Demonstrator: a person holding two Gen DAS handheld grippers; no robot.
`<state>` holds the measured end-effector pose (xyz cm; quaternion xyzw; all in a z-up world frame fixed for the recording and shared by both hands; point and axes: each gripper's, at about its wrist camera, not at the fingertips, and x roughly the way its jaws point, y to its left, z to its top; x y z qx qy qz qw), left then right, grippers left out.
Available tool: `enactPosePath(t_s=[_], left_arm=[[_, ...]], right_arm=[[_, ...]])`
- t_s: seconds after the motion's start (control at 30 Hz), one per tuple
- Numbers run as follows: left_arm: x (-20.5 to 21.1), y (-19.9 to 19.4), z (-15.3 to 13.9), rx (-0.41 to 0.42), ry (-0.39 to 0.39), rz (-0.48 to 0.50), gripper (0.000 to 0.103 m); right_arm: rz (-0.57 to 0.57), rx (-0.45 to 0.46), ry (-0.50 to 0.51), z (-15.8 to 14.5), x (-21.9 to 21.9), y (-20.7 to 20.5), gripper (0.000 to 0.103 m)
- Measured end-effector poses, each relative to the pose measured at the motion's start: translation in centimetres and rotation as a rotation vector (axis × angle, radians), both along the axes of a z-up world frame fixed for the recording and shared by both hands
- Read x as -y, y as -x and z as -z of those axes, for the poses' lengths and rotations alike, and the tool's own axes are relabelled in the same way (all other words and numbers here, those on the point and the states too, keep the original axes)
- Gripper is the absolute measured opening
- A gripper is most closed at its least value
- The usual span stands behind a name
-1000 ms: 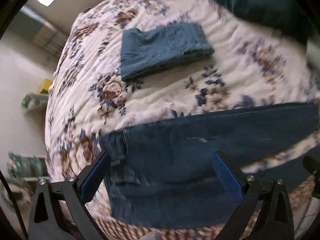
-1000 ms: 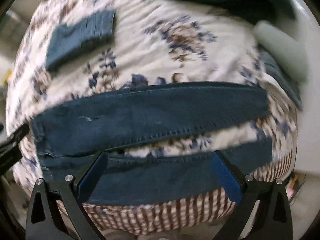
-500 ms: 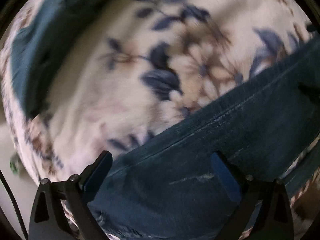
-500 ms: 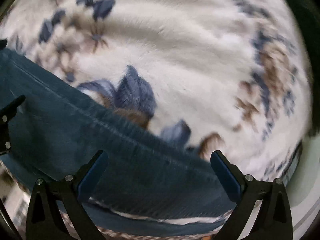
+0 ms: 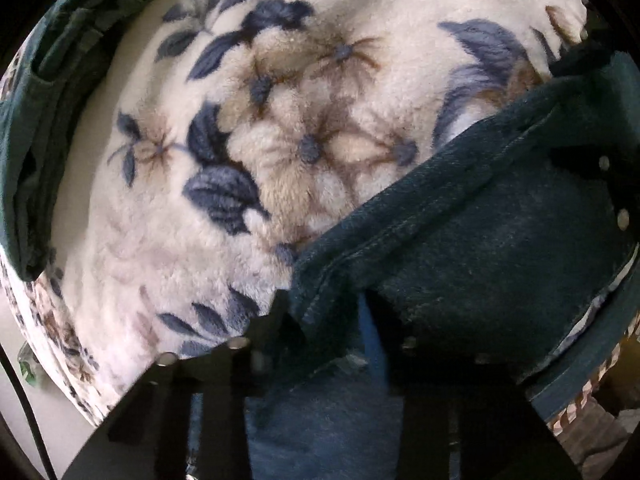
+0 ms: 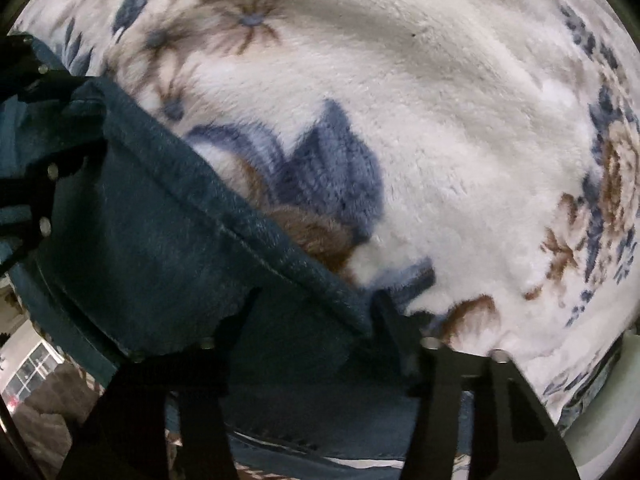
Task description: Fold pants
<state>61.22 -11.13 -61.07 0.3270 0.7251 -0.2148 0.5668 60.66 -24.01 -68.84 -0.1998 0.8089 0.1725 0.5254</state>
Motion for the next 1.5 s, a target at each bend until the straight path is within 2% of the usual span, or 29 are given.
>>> enactPosePath(t_s=[0.07,0.17,0.23,0.37,0.5,0.63,0.77,0.83,0.87,0.9,0.93,1.0,1.07,1.17,1.23,1.27,1.37,1.43,1.5], left_arm=[[0.0,0.3,-0.4,0.019,0.004,-0.023,0.017],[-1.8,1.3,-3.3,0.045,0.032,-0.087,0.013],[-2.5,1.2,-4.9,0.075,0.049,-0.132,0.012],[-4.1,4.1,-9.3,0.136,0.070,-0.202,0.012],[-4.9,8.1,-14.6,0.187,0.083,-0.264,0.011],[-6.2,11.2,-18.4,0.239,0.089,-0.304,0.011],[-7.1,15.3,-21.0,0.261,0.098,-0.364,0.011],[-7.9,18.1,-21.9,0.266,0.109,-0.429,0.011],[-6.9,19.1,-20.8,0.265,0.109,-0.453,0.011],[-7.2,20.5,-21.0,0.255,0.113,-0.496,0.011],[-7.7,22.1,-20.8,0.240,0.119,-0.541,0.011],[-8.9,25.1,-18.1,0.210,0.118,-0.617,0.011],[-9.3,25.7,-14.0,0.178,0.108,-0.663,0.011],[-9.9,28.3,-9.9,0.107,0.087,-0.724,0.012],[-9.9,29.3,-8.2,0.091,0.085,-0.742,0.013],[-9.9,29.5,-7.8,0.064,0.069,-0.740,0.014],[-9.2,29.4,-8.1,0.078,0.065,-0.717,0.015],[-8.8,29.2,-9.1,0.091,0.070,-0.709,0.015],[-8.8,29.3,-10.5,0.095,0.082,-0.726,0.020]], right_arm=[[0.020,0.016,0.004,-0.7,0.7,0.7,0.026],[0.067,0.056,-0.020,-2.3,2.4,2.2,0.015],[0.116,0.085,-0.045,-3.8,4.1,3.0,0.013],[0.190,0.139,-0.091,-7.7,6.3,6.6,0.011],[0.230,0.174,-0.112,-11.5,7.3,10.5,0.010],[0.228,0.203,-0.123,-15.7,8.5,14.9,0.010],[0.224,0.228,-0.124,-17.0,9.3,18.4,0.009],[0.240,0.234,-0.131,-17.9,8.9,21.0,0.009],[0.252,0.232,-0.136,-18.4,8.6,21.6,0.009],[0.265,0.227,-0.142,-18.0,8.1,22.7,0.009],[0.270,0.221,-0.143,-16.0,7.4,22.1,0.009],[0.278,0.208,-0.145,-14.6,5.5,24.8,0.009],[0.308,0.166,-0.143,-11.4,4.1,26.8,0.009],[0.355,0.131,-0.115,-6.1,2.6,28.6,0.010],[0.403,0.129,-0.094,-4.1,2.8,29.6,0.010],[0.424,0.135,-0.090,-3.7,3.0,29.8,0.010],[0.492,0.129,-0.080,-3.2,3.8,30.0,0.013],[0.510,0.121,-0.074,-3.5,4.1,30.0,0.014],[0.509,0.121,-0.062,-4.3,4.4,30.0,0.014]])
